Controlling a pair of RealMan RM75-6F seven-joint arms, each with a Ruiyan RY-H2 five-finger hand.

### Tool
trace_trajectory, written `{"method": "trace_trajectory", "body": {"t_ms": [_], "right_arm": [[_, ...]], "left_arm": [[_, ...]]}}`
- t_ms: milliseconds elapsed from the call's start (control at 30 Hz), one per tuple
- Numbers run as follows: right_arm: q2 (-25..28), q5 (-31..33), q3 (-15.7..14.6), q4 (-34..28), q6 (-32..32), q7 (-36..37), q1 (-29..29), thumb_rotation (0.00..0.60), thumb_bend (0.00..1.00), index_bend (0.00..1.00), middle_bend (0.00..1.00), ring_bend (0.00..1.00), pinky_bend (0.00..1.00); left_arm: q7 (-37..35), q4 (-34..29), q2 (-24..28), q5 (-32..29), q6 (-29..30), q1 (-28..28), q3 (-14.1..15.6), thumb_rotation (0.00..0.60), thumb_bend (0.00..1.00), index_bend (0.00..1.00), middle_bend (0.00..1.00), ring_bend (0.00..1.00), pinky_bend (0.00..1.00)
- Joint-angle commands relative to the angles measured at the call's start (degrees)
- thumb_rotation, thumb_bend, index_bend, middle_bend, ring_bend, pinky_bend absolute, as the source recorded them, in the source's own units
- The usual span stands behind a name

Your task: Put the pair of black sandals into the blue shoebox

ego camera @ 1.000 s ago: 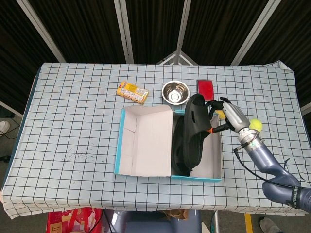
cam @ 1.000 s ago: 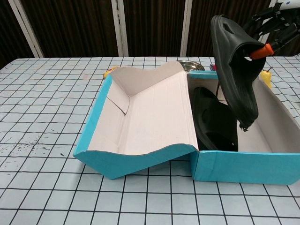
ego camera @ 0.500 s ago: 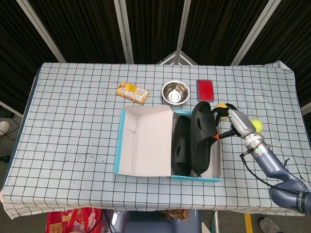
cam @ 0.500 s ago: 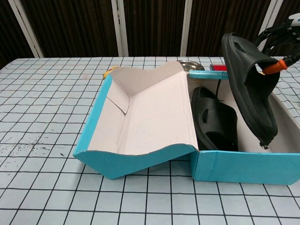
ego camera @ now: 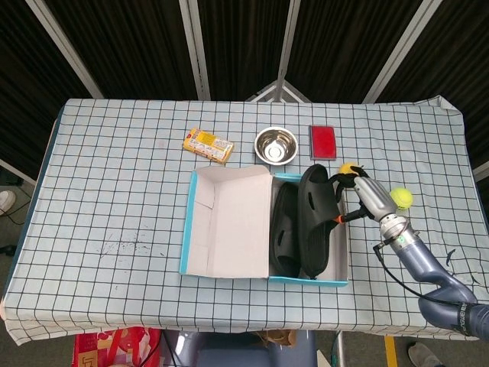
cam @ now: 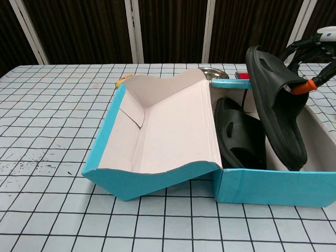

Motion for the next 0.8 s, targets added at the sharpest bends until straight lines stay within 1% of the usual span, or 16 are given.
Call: {"method": "trace_trajectory", "body": {"t_ms": [33, 333, 800], "right_arm": [[-0.8, -0.7, -0.5, 1.3, 0.1, 0.9, -0.1, 0.6, 0.54, 0.77, 0.57, 0.25, 0.0], [-1.5, -1.5, -1.8, 3.3, -1.4, 2.1, -0.1, 0.6, 0.54, 0.77, 0.57, 0.25, 0.0], [-1.3, 0.3, -2.6, 2.9, -5.3, -2.2, 1.0, 0.6, 0.54, 0.77, 0.58, 0.25, 0.0]], "left_arm": [[0.2, 0.0, -0.1, 0.0, 0.0, -0.1, 0.0, 0.6, 0.5, 0.16, 0.03, 0.0, 0.1], [0.9, 0.0, -0.3, -0.1, 0.0, -0.2, 0.0, 0.6, 0.5, 0.16, 0.03, 0.0, 0.1], [0.6, 0.0, -0.2, -0.1, 0.0, -0.2, 0.0, 0.6, 0.5, 0.16, 0.03, 0.0, 0.1]]}}
